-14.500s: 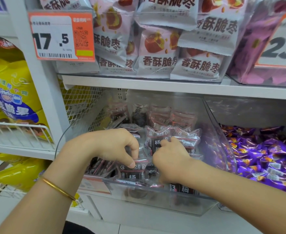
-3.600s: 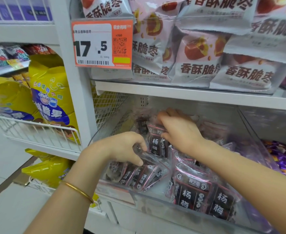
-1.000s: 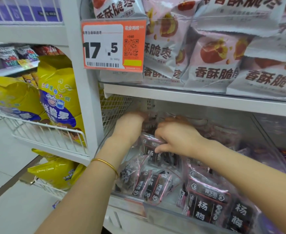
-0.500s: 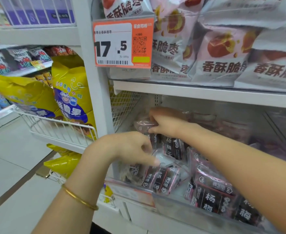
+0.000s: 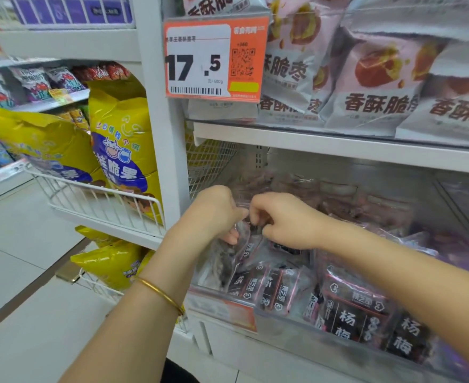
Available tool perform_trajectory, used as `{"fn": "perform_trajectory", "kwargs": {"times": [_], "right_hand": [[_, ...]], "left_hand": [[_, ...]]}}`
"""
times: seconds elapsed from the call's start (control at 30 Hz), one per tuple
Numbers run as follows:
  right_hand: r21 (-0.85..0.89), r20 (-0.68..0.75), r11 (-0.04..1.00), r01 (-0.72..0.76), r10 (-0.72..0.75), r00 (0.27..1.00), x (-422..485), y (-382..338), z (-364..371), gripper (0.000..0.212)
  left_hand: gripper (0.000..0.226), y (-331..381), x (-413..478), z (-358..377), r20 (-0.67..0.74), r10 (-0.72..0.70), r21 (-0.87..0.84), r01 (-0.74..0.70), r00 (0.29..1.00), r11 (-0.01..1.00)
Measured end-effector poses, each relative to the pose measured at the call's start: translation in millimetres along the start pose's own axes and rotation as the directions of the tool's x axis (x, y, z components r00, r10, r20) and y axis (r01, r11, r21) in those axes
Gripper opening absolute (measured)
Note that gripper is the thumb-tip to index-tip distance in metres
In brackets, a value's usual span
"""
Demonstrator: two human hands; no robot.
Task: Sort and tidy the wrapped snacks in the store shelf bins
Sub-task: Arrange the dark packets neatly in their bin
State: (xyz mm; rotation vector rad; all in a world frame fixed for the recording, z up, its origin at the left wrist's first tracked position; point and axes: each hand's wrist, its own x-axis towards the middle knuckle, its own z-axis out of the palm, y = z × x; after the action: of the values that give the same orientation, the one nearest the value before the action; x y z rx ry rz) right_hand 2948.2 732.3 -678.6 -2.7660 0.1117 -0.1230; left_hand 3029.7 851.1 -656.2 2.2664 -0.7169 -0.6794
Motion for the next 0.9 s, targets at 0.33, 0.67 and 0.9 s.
{"fn": "perform_trajectory", "kwargs": {"times": [0.33, 0.67, 0.9], "right_hand": [[-0.050, 0.260, 0.997, 0.054, -0.039, 0.965, 7, 6, 12, 0.036], [-0.072, -0.022, 0.985, -0.157, 0.156, 0.988, 14, 9, -4, 0.030], [-0.073, -0.049, 0.977, -0.198, 0.195, 0.980, 13, 11, -3, 0.028]], "left_hand": [[0.035, 3, -14, -8, -0.042, 0.113, 0.009, -0.112, 0.993, 0.994], [0.045, -7, -23, -17, -0.052, 0.311, 0.580, -0.225, 0.949, 0.783], [0.058, -5, -24, -27, -0.114, 0.452, 0.590, -0.306, 0.885, 0.748]]}}
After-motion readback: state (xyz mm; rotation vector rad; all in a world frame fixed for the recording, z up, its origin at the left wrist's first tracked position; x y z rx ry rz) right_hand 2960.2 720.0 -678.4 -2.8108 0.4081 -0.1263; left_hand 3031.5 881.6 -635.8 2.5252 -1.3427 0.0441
